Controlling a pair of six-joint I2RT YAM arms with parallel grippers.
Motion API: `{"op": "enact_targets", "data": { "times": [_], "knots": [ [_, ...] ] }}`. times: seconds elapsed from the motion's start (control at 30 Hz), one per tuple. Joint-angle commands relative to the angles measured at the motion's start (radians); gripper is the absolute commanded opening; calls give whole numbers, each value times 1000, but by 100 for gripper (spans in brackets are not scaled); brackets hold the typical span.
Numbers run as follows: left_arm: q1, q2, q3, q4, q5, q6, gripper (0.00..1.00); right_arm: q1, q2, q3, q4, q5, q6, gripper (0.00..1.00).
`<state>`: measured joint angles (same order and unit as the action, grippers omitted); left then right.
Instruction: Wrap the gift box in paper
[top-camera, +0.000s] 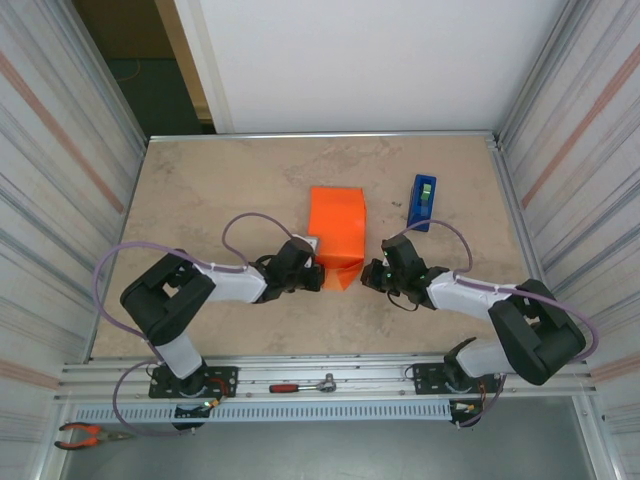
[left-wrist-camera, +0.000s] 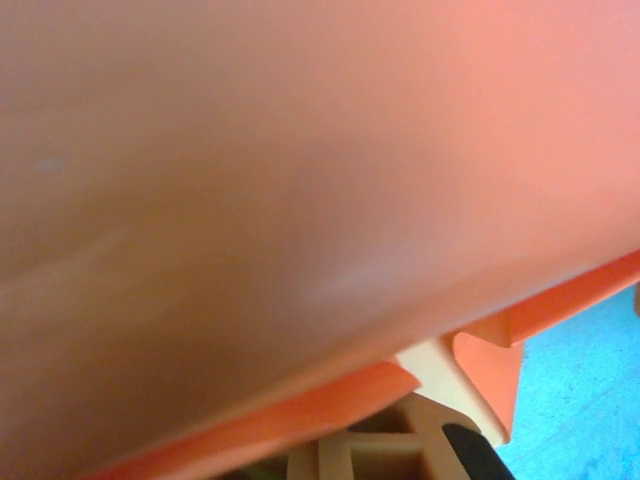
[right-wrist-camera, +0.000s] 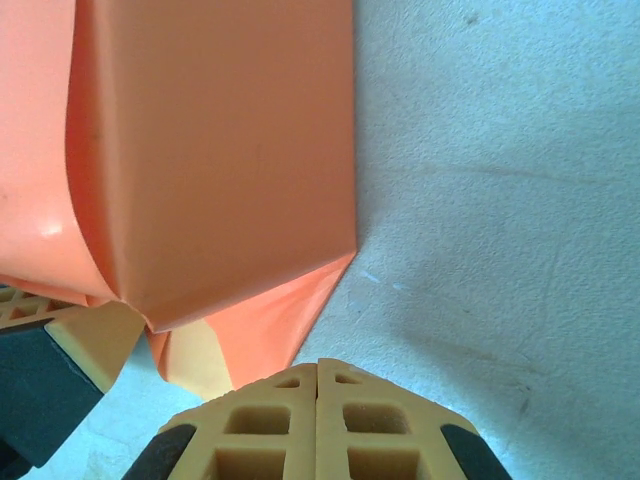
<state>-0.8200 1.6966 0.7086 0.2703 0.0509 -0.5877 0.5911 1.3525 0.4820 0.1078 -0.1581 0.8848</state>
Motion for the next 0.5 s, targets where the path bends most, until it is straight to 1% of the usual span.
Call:
{"op": "enact_targets", "data": {
  "times": [0.0, 0.3, 0.47],
  "knots": [
    [-13, 31, 32, -37, -33, -10, 0, 3, -7, 0, -14, -12, -14, 0],
    [-41, 48, 1, -27, -51, -52, 0, 51, 76, 52, 21, -20, -10, 0],
    [-69, 43, -17, -18, -66, -80, 0, 62, 92, 58, 32, -21, -4, 0]
  ]
}}
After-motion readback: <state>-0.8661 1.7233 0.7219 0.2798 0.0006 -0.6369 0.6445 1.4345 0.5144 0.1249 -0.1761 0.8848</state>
